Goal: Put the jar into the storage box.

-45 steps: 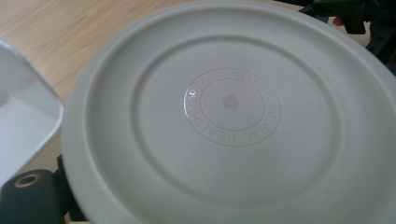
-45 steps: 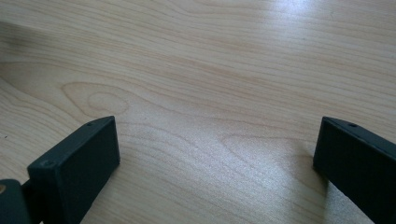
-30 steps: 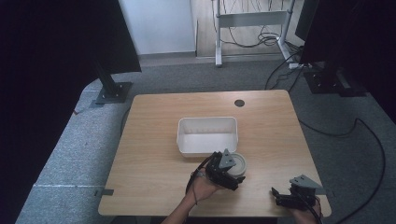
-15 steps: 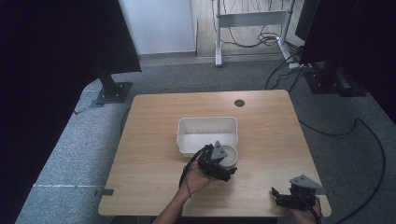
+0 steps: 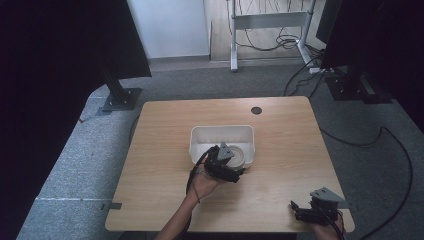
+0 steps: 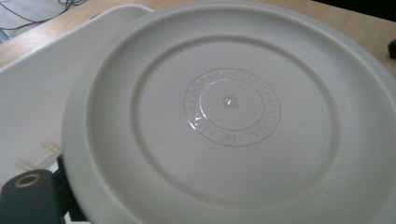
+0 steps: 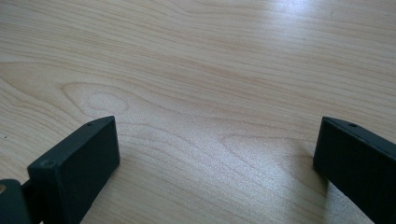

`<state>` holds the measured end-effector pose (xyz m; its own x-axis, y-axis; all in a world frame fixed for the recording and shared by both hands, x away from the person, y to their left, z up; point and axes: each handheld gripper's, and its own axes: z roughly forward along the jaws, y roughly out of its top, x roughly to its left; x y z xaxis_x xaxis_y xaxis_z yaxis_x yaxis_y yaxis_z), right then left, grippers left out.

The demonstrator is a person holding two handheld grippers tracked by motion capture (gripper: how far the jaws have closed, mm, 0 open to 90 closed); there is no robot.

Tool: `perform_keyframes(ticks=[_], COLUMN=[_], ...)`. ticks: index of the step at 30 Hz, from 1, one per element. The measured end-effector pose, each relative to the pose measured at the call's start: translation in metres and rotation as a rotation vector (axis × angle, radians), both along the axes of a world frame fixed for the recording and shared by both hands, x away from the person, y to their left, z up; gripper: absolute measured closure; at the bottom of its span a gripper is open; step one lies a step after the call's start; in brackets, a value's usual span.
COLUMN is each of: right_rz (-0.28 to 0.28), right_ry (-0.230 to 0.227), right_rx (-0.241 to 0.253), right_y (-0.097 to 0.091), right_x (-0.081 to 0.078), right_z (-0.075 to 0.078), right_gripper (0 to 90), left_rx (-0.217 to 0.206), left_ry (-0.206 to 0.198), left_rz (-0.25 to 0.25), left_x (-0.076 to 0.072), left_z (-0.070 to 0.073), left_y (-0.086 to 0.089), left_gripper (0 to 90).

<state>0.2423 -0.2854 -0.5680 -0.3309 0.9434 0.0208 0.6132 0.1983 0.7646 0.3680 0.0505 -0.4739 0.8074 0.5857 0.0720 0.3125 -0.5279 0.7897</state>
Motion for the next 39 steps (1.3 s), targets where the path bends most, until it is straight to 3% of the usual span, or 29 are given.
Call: perform_keyframes(ticks=[21,39], right_rz=[0.0,0.001], right_ry=[0.0,0.0], right_rx=[0.001,0.001], right_y=[0.0,0.0], right_x=[0.0,0.0], right_z=[0.0,0.0], right_gripper=[0.1,0.1], left_rx=[0.002,-0.008], left_ry=[-0.023,-0.017], left_rz=[0.086,0.154], left_x=[0.034,0.052], left_z=[-0.008,-0.027], left_y=[0.005,0.009], left_gripper=[9.9,9.9])
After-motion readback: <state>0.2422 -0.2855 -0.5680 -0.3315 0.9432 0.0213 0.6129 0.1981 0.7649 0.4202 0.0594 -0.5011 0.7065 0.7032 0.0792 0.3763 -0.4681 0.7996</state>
